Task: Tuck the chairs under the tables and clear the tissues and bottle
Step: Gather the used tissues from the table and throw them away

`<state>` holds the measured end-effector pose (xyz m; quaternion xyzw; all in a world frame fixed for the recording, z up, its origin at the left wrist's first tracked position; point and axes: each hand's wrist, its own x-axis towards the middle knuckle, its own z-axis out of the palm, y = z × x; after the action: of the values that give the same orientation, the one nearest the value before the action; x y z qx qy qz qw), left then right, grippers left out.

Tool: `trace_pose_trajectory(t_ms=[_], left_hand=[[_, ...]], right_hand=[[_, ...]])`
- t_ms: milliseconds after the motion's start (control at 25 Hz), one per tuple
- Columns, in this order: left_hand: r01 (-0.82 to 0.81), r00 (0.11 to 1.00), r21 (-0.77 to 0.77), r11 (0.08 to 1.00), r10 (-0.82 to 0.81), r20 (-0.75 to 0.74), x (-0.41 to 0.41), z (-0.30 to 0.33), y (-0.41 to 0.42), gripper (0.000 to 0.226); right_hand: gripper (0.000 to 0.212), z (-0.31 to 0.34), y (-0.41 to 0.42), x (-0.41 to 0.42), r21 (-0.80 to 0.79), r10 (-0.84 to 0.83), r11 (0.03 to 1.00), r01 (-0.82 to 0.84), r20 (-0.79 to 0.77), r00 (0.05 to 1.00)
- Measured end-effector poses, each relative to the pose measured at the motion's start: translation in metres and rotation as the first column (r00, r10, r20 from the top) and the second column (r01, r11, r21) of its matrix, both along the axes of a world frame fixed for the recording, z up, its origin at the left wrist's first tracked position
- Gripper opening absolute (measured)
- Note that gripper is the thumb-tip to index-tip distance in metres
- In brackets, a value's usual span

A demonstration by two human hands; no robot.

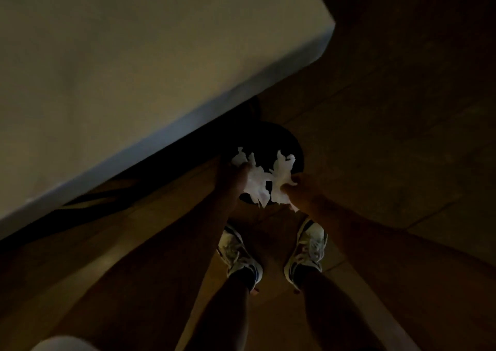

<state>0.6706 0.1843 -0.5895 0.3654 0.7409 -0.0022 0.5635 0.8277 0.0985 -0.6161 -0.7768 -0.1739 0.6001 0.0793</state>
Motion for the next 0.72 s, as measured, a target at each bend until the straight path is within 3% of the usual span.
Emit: trace_pose_trajectory(t_ms=[120, 360, 520, 720], left_hand=[[-0.012, 1.000, -0.012, 1.000, 0.012, -0.023, 0.004, -0.022, 0.008, 0.043], [-0.019, 0.999, -0.111, 0.994, 0.022, 0.029, 0.004, -0.040, 0.014, 0.049], [-0.018, 0.999, -0.176, 0.984, 0.023, 0.026, -0.001, -0.044, 0.013, 0.047], [-0.010, 0.999, -0.174, 0.985, 0.019, 0.050, 0.003, -0.045, 0.011, 0.041]], right_hand=[[0.043, -0.022, 0.014, 0.003, 0.070, 0.041, 0.997, -0.043, 0.023, 0.999], [0.059, -0.036, 0.035, 0.003, 0.036, -0.072, 0.997, 0.075, -0.070, 0.995], [0.042, -0.038, 0.034, 0.006, 0.038, -0.007, 0.999, 0.008, -0.023, 1.000], [0.042, -0.027, 0.035, 0.001, 0.018, 0.184, 0.983, -0.185, 0.036, 0.982]])
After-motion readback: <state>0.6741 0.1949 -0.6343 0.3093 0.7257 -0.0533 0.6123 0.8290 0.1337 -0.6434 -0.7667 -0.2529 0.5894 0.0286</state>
